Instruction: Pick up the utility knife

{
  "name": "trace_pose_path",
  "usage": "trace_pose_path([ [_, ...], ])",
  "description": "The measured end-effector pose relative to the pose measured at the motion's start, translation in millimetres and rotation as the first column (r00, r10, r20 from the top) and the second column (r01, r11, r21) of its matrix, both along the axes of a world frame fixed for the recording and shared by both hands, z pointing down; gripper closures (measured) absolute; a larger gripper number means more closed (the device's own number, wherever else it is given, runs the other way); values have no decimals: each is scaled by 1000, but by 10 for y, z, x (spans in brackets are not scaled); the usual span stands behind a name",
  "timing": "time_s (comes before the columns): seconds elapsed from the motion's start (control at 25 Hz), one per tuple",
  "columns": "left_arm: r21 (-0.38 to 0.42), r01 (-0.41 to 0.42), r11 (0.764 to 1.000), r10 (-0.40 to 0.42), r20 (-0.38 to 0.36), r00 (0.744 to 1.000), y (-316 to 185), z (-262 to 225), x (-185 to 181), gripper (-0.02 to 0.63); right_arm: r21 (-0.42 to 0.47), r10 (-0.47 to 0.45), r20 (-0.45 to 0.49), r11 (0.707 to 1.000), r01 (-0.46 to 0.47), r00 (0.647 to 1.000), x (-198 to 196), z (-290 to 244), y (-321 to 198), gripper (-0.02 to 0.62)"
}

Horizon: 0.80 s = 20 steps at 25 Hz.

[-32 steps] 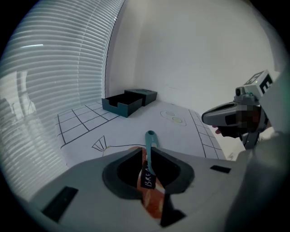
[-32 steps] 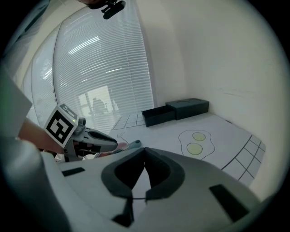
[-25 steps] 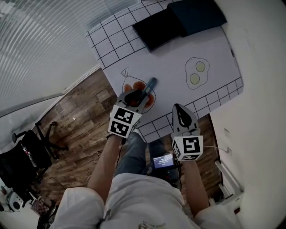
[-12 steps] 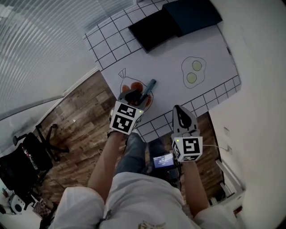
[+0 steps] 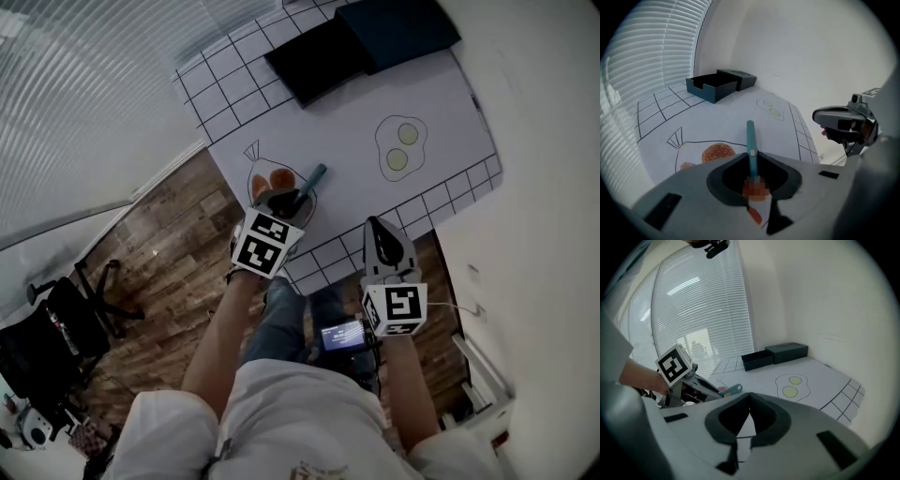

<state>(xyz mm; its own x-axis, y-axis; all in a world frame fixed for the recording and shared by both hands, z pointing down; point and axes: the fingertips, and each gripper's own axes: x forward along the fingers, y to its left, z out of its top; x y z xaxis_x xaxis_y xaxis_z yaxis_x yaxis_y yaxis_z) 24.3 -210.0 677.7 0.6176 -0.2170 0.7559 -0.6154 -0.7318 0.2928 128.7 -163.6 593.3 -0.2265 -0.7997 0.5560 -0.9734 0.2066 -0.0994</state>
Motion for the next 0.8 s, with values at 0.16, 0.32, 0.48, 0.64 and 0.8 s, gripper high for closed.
trace_pose_path([
  [0.16,-3,22,1000,-22,-26,999,-4,-40,-3,532,12,0,-3,1000,0,1000,41,-61,1,589],
  [0.32,5,44,999,-43,-63,997,-17,-182,1,532,22,7,-2,1000,-7,1000,90,-122,5,589],
  [0.48,33,62,998,-58,-112,992,-61,-407,24,532,64,22,17,998,-23,1000,130,-281,-40,589],
  [0.64,78,99,992,-84,-169,982,-103,-669,26,532,96,21,11,995,-22,1000,179,-433,-88,589],
  [0.8,124,114,986,-91,-181,979,-75,-899,-17,532,134,6,-1,991,-6,1000,211,-661,-126,589],
])
